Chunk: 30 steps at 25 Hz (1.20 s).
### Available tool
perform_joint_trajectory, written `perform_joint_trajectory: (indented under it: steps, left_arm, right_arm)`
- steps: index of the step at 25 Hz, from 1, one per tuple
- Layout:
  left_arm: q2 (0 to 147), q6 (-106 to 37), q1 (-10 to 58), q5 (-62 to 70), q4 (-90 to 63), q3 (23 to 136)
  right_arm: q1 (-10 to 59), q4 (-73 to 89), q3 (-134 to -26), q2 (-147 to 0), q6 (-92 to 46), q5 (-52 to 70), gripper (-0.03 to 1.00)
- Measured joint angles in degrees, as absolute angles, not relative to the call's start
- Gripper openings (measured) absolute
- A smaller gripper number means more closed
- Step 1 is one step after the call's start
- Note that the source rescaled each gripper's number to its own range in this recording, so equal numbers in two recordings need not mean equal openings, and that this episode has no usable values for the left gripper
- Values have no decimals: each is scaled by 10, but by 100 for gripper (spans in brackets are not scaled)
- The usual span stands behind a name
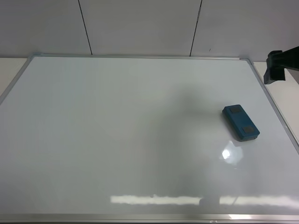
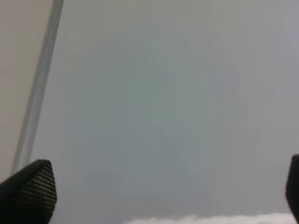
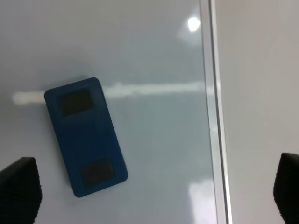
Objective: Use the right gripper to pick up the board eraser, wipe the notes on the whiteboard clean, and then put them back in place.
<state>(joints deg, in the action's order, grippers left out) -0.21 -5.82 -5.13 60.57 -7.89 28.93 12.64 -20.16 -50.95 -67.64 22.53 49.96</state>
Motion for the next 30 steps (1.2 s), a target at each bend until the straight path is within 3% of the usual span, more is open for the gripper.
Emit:
perform_joint_trajectory:
  steps: [14, 30]
  left_arm:
    - [-2, -58, -51, 606, -79, 289]
    - [-2, -58, -51, 606, -79, 289]
  right_arm:
    - [-12, -120, -509, -434, 129, 563, 100]
    - [-16, -60, -510, -186, 41, 624, 100]
